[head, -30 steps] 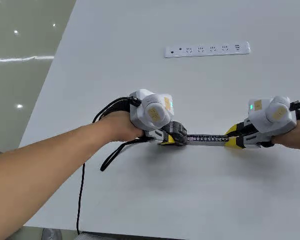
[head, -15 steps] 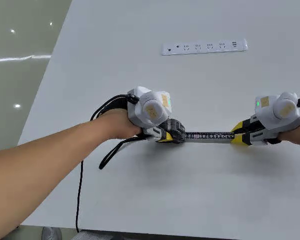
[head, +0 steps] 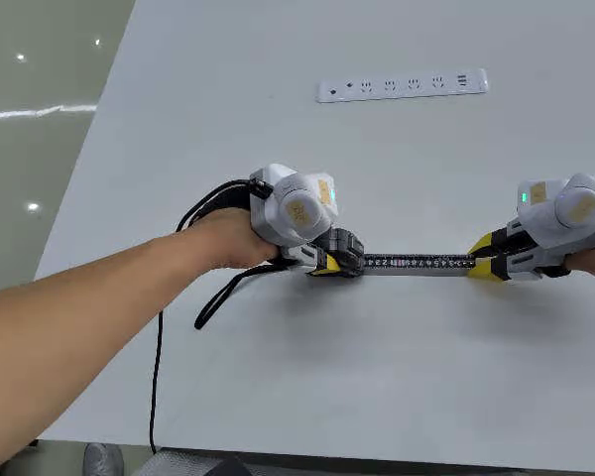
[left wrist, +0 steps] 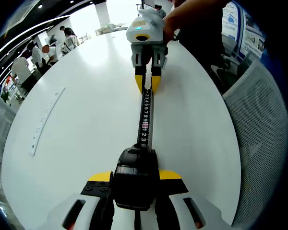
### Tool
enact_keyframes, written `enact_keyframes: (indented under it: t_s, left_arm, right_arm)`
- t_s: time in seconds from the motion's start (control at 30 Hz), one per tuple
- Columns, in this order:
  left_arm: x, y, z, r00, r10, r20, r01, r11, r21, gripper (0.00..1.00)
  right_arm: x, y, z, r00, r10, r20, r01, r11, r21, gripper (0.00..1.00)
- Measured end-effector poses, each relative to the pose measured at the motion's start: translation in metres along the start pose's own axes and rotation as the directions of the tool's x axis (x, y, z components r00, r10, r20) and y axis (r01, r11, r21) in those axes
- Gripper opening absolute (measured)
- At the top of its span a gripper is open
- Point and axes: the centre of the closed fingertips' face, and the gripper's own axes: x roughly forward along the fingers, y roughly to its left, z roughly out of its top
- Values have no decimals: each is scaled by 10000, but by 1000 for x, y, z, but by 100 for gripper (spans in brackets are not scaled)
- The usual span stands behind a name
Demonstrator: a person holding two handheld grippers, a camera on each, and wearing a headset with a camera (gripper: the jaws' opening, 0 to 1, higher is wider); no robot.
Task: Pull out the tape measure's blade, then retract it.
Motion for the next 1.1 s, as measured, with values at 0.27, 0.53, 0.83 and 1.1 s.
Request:
enact_keyframes:
  t_s: [0.27,0.53,0.83,1.1]
  left_arm:
    - [0,0,0,10000,-2,-9,2,10000,5,29]
    - [0,0,0,10000,12,-15,-12,10000,-3,29]
    - [0,0,0,10000,-2,-18,2,10000,-9,29]
    - [0,0,0,10000,-21,-37,21,10000,-8,29]
  right_arm:
    - [-6,-1,-8,9999,-72,-113,71,10000,-38,9]
    - [-18,-3,-21,9995,-169,-273,168,9999,-13,9]
    - [-27,-5,-33,9989,-254,-385,258,9996,84,9]
    - [-32,-8,-40,9985,-279,-461,287,9995,163,9]
